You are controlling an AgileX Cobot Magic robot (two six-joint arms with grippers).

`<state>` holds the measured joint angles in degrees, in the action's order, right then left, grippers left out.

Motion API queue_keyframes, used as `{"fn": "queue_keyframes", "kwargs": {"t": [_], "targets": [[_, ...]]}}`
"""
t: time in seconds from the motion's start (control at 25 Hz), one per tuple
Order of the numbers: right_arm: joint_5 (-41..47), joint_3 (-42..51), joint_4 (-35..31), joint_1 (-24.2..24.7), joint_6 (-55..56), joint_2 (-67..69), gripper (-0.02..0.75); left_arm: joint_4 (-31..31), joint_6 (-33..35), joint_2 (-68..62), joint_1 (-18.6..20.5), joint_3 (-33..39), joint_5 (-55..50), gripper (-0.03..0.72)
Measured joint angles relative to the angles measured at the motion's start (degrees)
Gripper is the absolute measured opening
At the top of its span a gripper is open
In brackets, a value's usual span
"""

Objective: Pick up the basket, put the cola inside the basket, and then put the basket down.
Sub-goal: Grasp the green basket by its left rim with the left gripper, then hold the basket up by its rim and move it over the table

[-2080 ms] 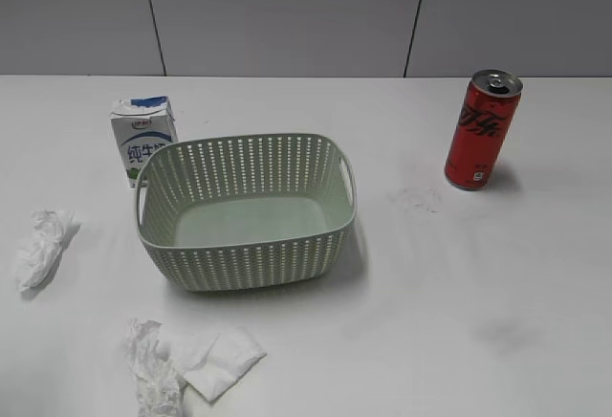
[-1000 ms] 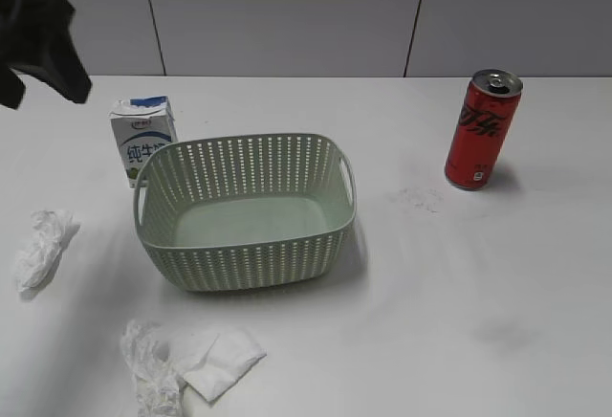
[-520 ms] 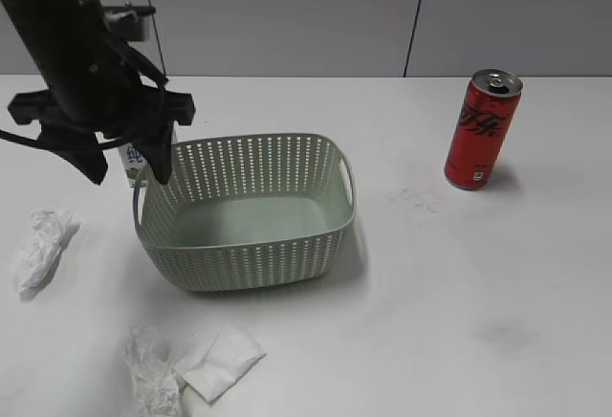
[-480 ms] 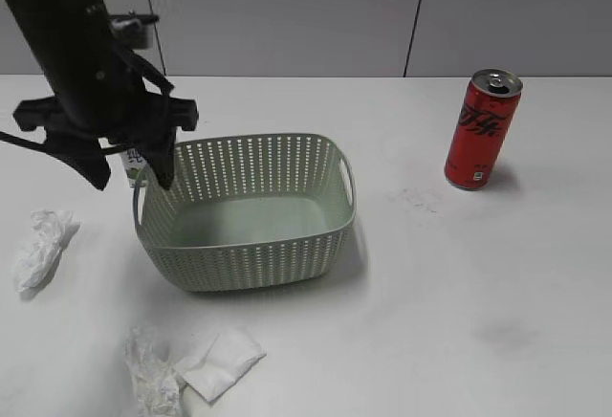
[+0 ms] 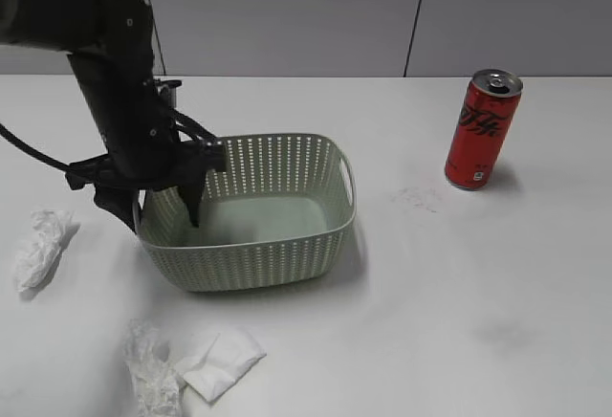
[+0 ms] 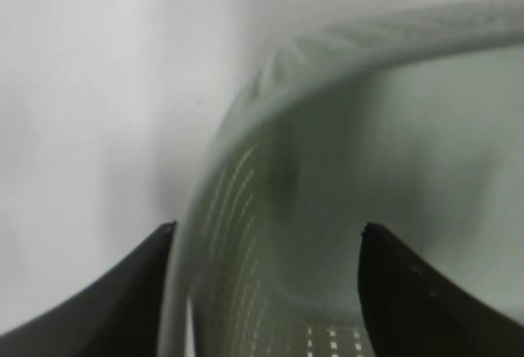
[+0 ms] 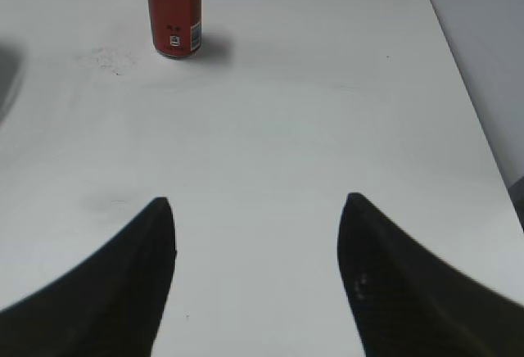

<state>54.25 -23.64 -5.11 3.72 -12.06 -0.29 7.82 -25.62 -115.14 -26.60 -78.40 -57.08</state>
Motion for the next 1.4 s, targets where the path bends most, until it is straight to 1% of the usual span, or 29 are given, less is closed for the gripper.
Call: {"fn": "queue_keyframes", "kwargs": {"t": [0.08,0.16,0.24,0.4,0.44,0.48,0.56,0.88,1.04,1.24,1.4], "targets": [[0.0,0.0,0.0,0.0,0.0,0.0,0.477,0.0,-0.29,-0.65,0.0,0.0,-0.11,0.484],[0.0,0.0,0.05,0.0,0.0,0.0,0.477,0.15,-0.34,-0.71,0.0,-0.02,-0.04,0.435],[0.0,0.0,0.05,0.0,0.0,0.0,0.477,0.65,-0.4,-0.71,0.0,-0.13,0.14,0.344],[0.0,0.0,0.05,0.0,0.0,0.0,0.477,3.24,-0.4,-0.71,0.11,-0.18,0.88,0.085],[0.0,0.0,0.05,0.0,0.0,0.0,0.477,3.96,-0.4,-0.71,0.11,-0.18,1.0,0.035],[0.0,0.0,0.05,0.0,0.0,0.0,0.477,4.52,-0.4,-0.71,0.11,-0.18,1.0,0.014],[0.0,0.0,0.05,0.0,0.0,0.0,0.477,5.21,-0.45,-0.71,0.11,-0.18,1.07,-0.001],[0.0,0.0,0.05,0.0,0.0,0.0,0.477,5.2,-0.45,2.0,0.11,-0.18,0.78,-0.001],[0.0,0.0,0.05,0.0,0.0,0.0,0.477,5.2,-0.14,3.93,0.11,-0.18,-4.01,-0.001],[0.0,0.0,0.05,0.0,0.0,0.2,0.477,4.94,2.41,5.32,0.11,-0.18,-9.94,-0.001],[-0.76,-0.9,-0.64,0.0,2.26,2.87,0.477,5.24,2.65,5.77,0.11,-0.18,-10.43,-0.001]]}}
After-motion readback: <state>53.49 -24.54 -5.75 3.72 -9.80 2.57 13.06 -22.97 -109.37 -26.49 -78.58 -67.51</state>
